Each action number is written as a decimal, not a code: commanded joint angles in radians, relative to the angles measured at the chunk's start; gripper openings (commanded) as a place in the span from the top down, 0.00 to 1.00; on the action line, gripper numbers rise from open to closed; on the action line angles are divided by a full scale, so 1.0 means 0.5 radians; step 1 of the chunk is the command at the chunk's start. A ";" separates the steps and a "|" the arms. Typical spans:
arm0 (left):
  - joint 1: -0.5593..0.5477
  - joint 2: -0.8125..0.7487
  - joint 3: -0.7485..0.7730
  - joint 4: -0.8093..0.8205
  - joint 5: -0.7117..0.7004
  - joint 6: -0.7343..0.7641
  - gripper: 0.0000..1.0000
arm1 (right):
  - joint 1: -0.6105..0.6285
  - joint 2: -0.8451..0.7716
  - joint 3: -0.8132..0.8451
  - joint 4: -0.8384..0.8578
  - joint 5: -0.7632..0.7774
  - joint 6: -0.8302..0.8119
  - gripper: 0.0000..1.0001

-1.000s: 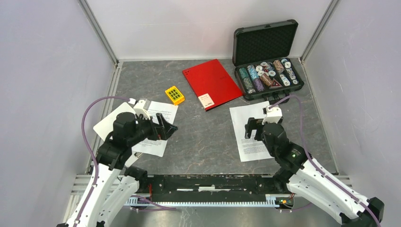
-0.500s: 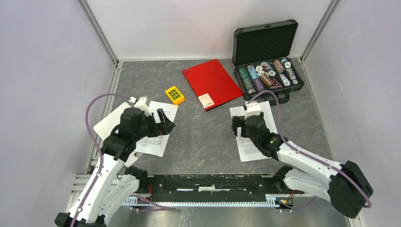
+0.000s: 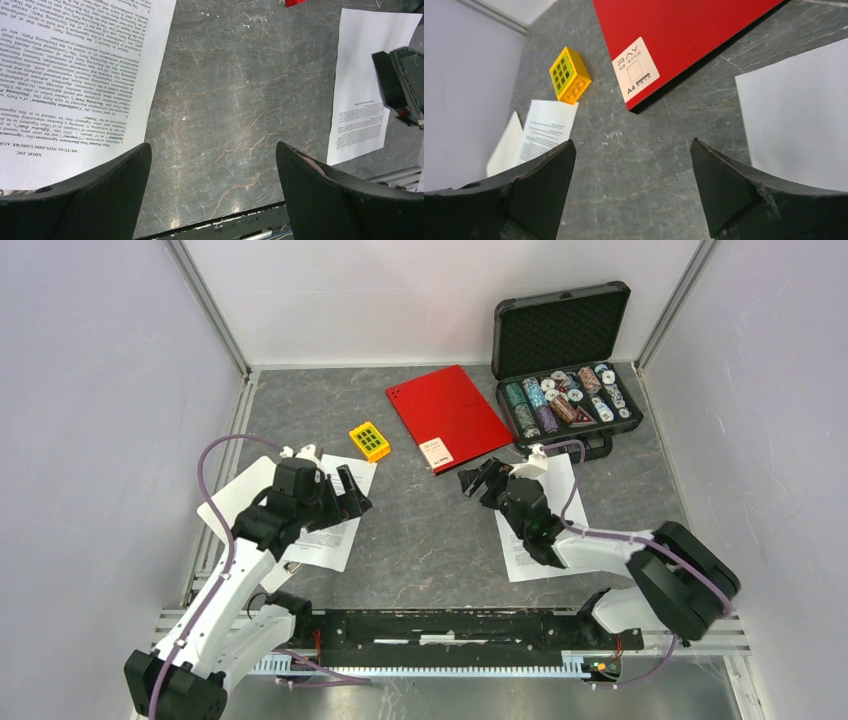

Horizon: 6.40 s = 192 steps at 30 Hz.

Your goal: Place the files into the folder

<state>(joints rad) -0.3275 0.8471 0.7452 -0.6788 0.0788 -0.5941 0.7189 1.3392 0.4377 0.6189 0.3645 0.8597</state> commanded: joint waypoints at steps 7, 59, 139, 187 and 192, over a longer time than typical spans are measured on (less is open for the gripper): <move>-0.007 -0.171 -0.006 0.058 -0.065 0.005 0.00 | -0.049 0.699 0.158 0.879 -0.021 0.614 0.10; -0.007 -0.263 -0.010 0.073 -0.055 0.041 0.00 | -0.199 1.452 0.532 1.316 -0.172 0.425 0.70; 0.002 0.182 0.386 -0.043 0.162 0.009 0.00 | 0.173 -0.746 -0.320 0.153 0.061 -1.299 1.00; 0.043 0.059 0.171 0.130 0.376 -0.385 0.15 | 1.792 0.004 0.220 -0.725 1.092 -1.689 0.70; 0.043 0.071 0.152 0.142 0.377 -0.415 0.14 | 1.798 -0.014 0.229 -0.710 1.001 -1.676 0.64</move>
<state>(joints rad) -0.3096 0.8845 0.8268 -0.6640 0.2401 -0.7551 1.6085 1.3392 0.5110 0.2375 0.8951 0.0185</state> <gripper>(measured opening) 0.858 0.311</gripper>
